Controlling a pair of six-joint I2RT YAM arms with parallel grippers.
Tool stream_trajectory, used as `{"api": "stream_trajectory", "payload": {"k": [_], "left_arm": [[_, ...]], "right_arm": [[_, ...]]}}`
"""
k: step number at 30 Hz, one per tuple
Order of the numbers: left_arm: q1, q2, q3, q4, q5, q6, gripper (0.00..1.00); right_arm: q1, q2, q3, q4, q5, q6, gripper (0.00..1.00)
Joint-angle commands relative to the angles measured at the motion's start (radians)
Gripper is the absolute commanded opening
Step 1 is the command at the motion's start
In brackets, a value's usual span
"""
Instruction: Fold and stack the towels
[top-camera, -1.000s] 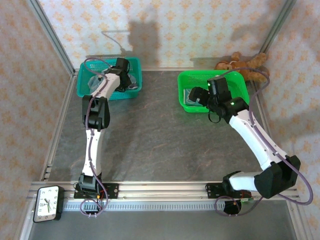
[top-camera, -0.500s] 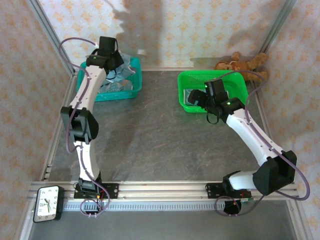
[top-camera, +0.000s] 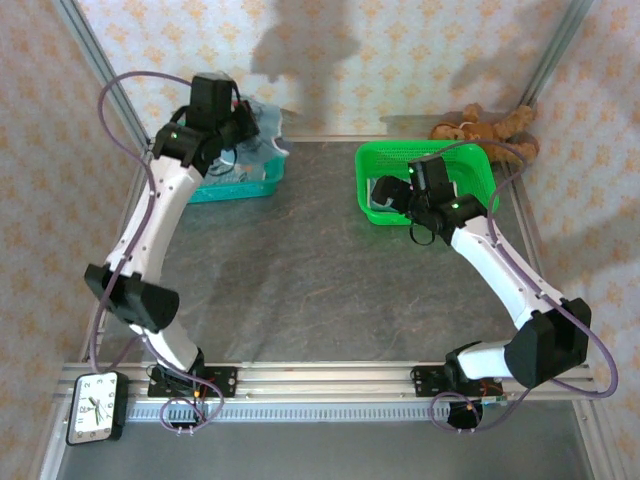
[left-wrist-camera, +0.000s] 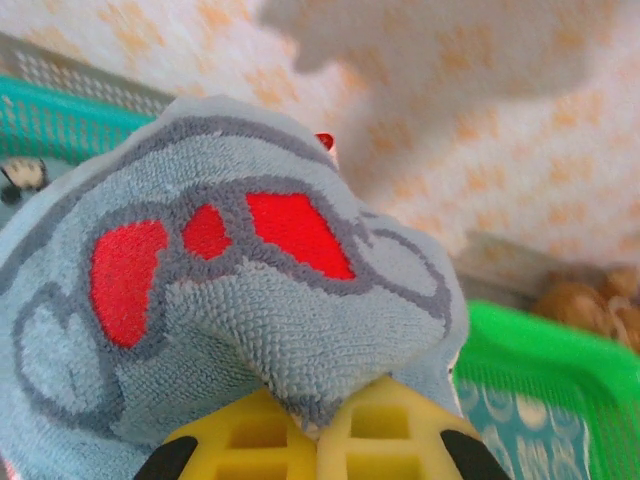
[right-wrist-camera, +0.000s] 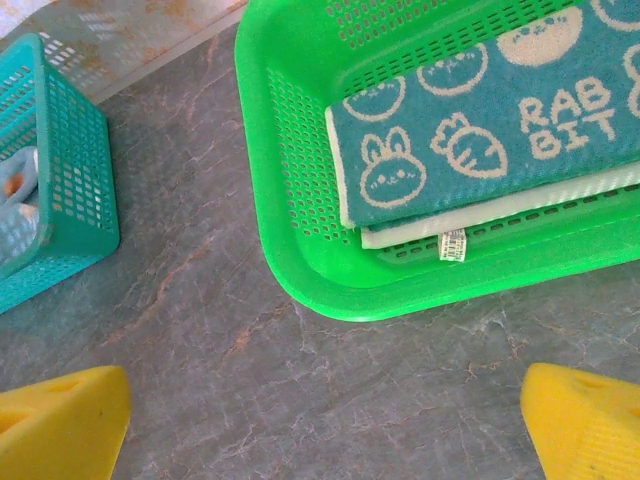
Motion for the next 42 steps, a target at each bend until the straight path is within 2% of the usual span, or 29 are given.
{"api": "stream_trajectory", "payload": {"k": [1, 9, 15, 16, 17, 19, 20, 23, 26, 29, 33, 35, 38, 39, 42], "left_arm": [[-0.071, -0.099, -0.153, -0.024, -0.017, -0.001, 0.0], [-0.325, -0.281, -0.608, 0.032, -0.055, -0.137, 0.0], [-0.442, -0.224, -0.809, 0.134, -0.039, -0.199, 0.0], [-0.451, -0.205, -0.83, 0.157, -0.028, -0.203, 0.06], [-0.453, -0.186, -0.846, 0.174, -0.011, -0.206, 0.18], [-0.452, -0.156, -0.863, 0.184, 0.004, -0.211, 0.5], [-0.453, -0.146, -0.864, 0.18, 0.006, -0.209, 0.58], [-0.453, -0.146, -0.863, 0.148, -0.019, -0.202, 0.72], [-0.443, -0.17, -0.875, 0.127, -0.055, -0.198, 0.76], [-0.398, -0.191, -0.906, 0.126, -0.069, -0.191, 0.74], [-0.283, -0.194, -0.959, 0.176, -0.01, -0.172, 0.66], [-0.228, -0.179, -0.968, 0.206, 0.013, -0.161, 0.62], [-0.168, -0.132, -0.949, 0.212, 0.006, -0.138, 0.54], [-0.148, -0.11, -0.944, 0.215, 0.002, -0.134, 0.51], [-0.105, -0.052, -0.934, 0.231, -0.024, -0.115, 0.48]], "right_arm": [[0.005, -0.015, -0.023, 0.019, -0.007, 0.003, 0.99], [0.004, -0.041, -0.062, 0.014, -0.03, -0.002, 0.99], [0.016, -0.038, -0.064, 0.011, -0.053, -0.01, 0.99], [0.032, -0.033, -0.055, 0.002, -0.039, -0.024, 0.99], [0.052, -0.027, -0.047, -0.005, -0.02, -0.036, 0.99], [0.088, -0.009, -0.032, -0.023, 0.012, -0.052, 0.99], [0.102, 0.0, -0.026, -0.032, 0.032, -0.052, 0.99], [0.136, 0.027, -0.03, -0.028, 0.053, -0.043, 0.99], [0.164, 0.056, -0.034, -0.019, 0.05, -0.038, 0.99], [0.193, 0.088, -0.032, -0.018, 0.054, -0.035, 0.99], [0.227, 0.141, -0.027, -0.003, 0.046, -0.023, 1.0], [0.239, 0.168, -0.032, 0.013, 0.032, -0.004, 0.9], [0.26, 0.207, -0.038, 0.043, 0.017, 0.026, 0.58], [0.266, 0.223, -0.04, 0.05, 0.017, 0.038, 0.52], [0.278, 0.268, -0.043, 0.073, 0.008, 0.054, 0.5]]}}
